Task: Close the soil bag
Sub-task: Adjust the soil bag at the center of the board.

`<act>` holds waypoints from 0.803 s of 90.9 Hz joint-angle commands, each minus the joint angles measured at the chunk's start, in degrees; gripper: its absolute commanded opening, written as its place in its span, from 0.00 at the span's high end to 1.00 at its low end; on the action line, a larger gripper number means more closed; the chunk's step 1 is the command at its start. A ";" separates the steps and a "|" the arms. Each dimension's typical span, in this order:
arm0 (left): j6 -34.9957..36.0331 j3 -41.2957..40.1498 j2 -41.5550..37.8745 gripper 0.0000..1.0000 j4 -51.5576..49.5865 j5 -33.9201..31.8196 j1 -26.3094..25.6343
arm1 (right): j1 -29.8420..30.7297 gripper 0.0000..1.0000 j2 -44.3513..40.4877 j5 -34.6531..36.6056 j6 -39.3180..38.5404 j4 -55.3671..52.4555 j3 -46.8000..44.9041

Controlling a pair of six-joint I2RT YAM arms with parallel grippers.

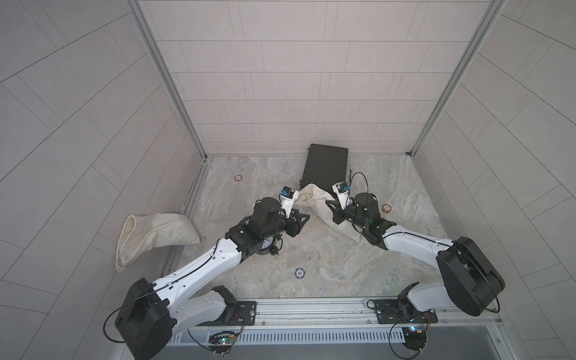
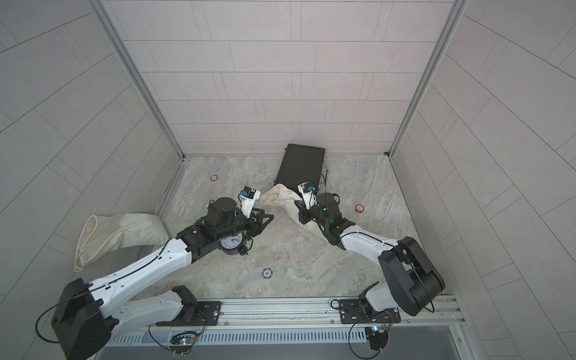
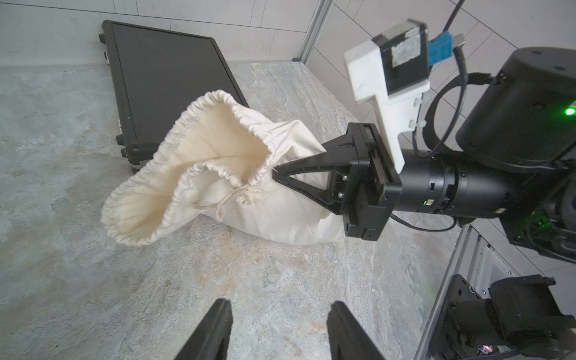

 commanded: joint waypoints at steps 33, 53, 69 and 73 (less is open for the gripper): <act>-1.24 -1.86 14.86 0.61 23.78 -5.41 0.22 | -0.12 1.00 -1.44 -1.85 1.40 0.89 0.74; -2.49 -2.13 18.51 0.59 27.84 -10.34 1.17 | -0.12 1.00 -1.84 -2.23 1.18 0.81 0.58; -3.11 -3.14 18.79 0.58 29.02 -11.06 2.17 | -0.12 1.00 -1.80 -2.75 1.29 0.88 0.56; -3.11 -3.62 18.58 0.58 29.51 -11.13 2.37 | -0.12 1.00 -1.71 -2.75 1.23 0.97 0.59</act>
